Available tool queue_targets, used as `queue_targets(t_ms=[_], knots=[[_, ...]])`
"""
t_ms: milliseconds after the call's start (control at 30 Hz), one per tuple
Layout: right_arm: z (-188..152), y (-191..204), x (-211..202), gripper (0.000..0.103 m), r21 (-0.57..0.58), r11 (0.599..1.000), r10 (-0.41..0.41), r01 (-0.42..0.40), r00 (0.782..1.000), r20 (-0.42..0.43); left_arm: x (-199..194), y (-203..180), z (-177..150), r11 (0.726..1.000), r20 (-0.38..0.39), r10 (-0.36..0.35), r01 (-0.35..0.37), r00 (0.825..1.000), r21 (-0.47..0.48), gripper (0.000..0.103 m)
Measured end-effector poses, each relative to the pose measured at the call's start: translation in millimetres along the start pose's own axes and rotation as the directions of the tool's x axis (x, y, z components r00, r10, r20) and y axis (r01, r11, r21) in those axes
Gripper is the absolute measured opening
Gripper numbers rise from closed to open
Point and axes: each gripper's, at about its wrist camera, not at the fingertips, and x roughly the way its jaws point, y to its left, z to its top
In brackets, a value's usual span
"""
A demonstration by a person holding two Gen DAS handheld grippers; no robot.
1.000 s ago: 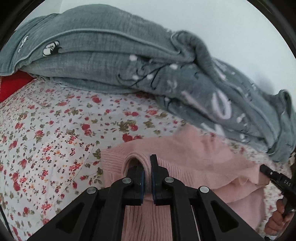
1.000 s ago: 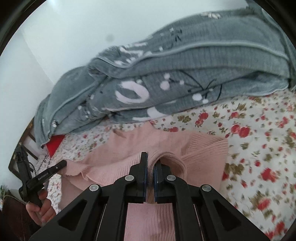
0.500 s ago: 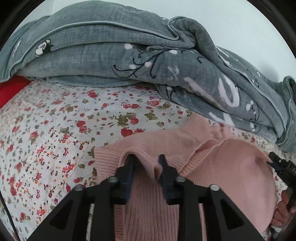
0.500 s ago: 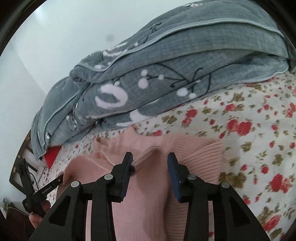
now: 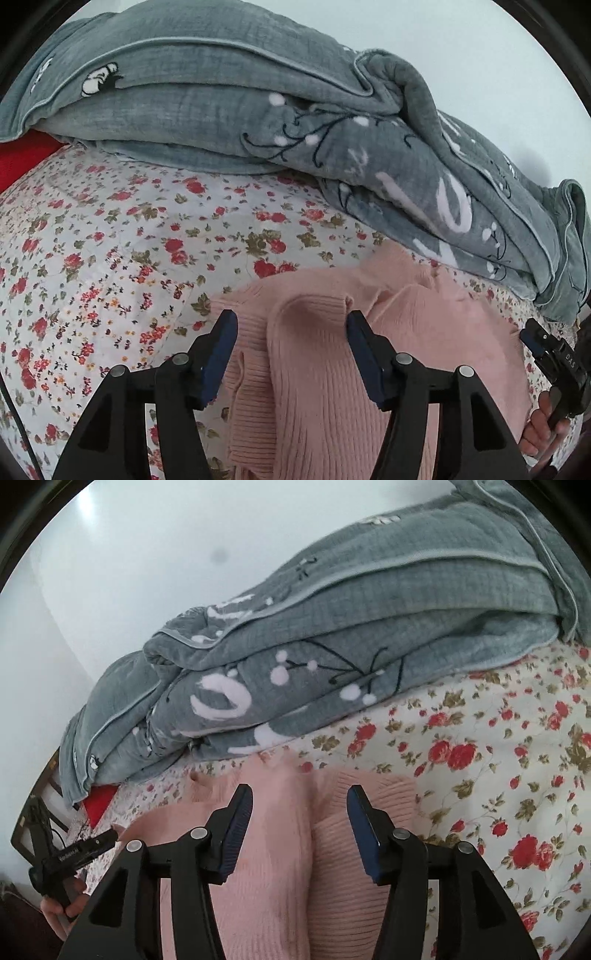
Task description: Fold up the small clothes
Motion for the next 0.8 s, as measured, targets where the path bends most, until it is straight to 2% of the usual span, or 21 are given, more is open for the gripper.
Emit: queue_targets(t_ms=[100,200,267,400,500,600,700,733,800], knots=[[-1,-3,10,0.053,0.006,1.000,-0.007,0.008,0.998,-0.055,1,-1,-1,1.000,-0.006,-0.026,0.026,1.000,0.003,0.059],[-4,4,14,0.053,-0.039,0.999,-0.025,0.023,0.997,-0.067,-8,10,2,0.993,0.029,-0.097,0.099,0.995,-0.065,0.059],[-7,10,17,0.053,-0.073,0.997,-0.042,0.036,0.997,-0.070,-14,19,4,0.986,0.054,-0.114,0.119,0.992,-0.113,0.059],[-12,17,21,0.053,-0.120,0.991,-0.063,0.053,0.995,-0.082,-6,26,6,0.992,0.028,-0.047,0.050,0.999,-0.114,0.059],[-10,18,18,0.053,-0.126,0.991,-0.062,0.053,0.996,-0.070,6,23,6,0.994,-0.028,-0.058,0.055,0.998,-0.093,0.058],[-1,25,17,0.053,-0.127,0.990,-0.078,0.068,0.994,-0.080,14,11,11,0.999,-0.048,-0.027,0.026,0.998,-0.019,0.058],[10,37,29,0.052,-0.173,0.980,-0.119,0.093,0.982,-0.147,27,0,17,0.999,-0.093,0.010,-0.005,0.996,0.051,0.057],[12,41,34,0.052,-0.194,0.976,-0.133,0.101,0.978,-0.161,33,-3,18,0.998,-0.107,0.017,-0.011,0.994,0.065,0.055],[15,46,48,0.052,-0.240,0.957,-0.209,0.165,0.963,-0.172,42,-5,18,0.996,-0.119,0.043,-0.034,0.992,0.082,0.041]])
